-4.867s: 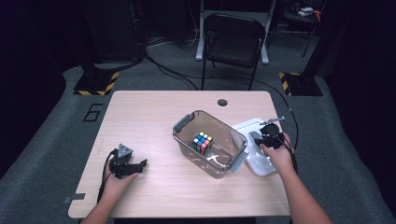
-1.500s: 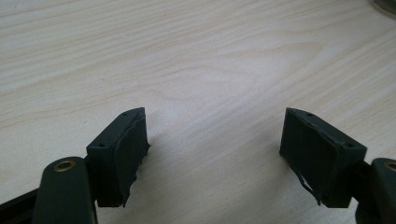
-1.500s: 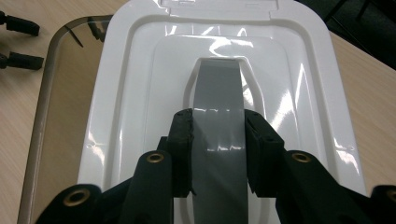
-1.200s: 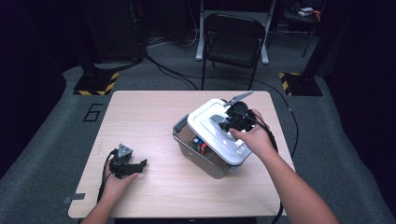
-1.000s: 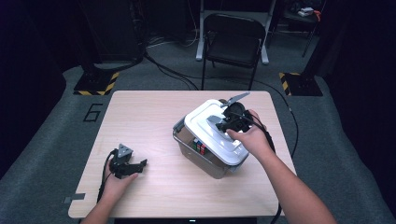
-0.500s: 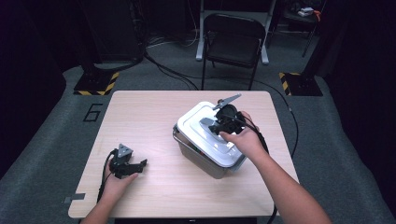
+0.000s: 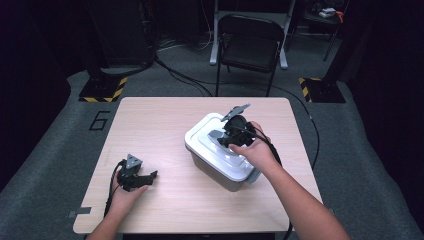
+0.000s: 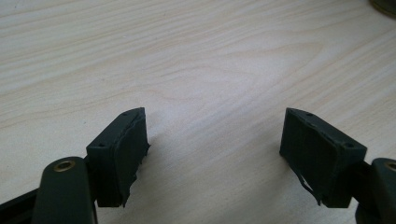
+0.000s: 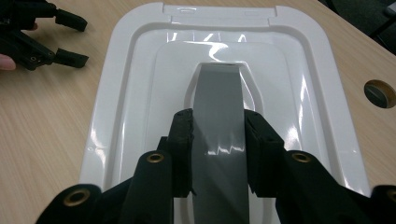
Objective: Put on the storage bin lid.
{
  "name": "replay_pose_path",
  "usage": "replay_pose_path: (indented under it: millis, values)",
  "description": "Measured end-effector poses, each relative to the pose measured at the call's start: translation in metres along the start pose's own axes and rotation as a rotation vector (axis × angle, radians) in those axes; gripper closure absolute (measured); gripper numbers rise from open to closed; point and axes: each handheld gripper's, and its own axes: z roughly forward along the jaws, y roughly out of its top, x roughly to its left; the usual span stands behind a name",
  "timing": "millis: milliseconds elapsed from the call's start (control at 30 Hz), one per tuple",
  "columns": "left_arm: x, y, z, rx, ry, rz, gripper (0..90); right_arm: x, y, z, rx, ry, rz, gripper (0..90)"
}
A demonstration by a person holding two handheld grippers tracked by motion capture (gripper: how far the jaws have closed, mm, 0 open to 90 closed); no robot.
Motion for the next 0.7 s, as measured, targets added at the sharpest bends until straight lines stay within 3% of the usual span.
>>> replay_pose_path:
  millis: [700]
  values:
    - [-0.0001, 0.0000, 0.0000, 0.000, 0.000, -0.001, 22.8, 0.0005, -0.0077, 0.0047, 0.005, 0.019, 0.035, 66.7]
